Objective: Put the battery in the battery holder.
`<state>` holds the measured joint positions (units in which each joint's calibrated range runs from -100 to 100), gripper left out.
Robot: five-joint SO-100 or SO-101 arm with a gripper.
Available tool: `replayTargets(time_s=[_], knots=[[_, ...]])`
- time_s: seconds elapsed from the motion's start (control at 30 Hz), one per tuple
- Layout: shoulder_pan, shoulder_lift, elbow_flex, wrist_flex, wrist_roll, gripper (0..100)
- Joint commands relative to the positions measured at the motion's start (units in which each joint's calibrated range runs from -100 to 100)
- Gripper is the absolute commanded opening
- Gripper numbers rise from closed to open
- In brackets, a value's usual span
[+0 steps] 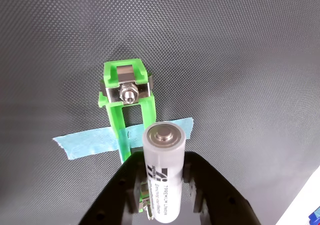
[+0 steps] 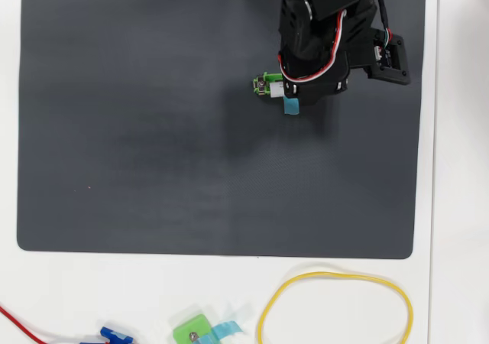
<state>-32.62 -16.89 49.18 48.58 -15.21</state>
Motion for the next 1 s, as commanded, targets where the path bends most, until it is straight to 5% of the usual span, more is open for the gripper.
replayTargets(time_s=[0.0,0.97], knots=[[1.02,-0.21,-0.28,-0.76,0.14,0],[1.12,-0.12,0.07,0.11,-0.02,0]])
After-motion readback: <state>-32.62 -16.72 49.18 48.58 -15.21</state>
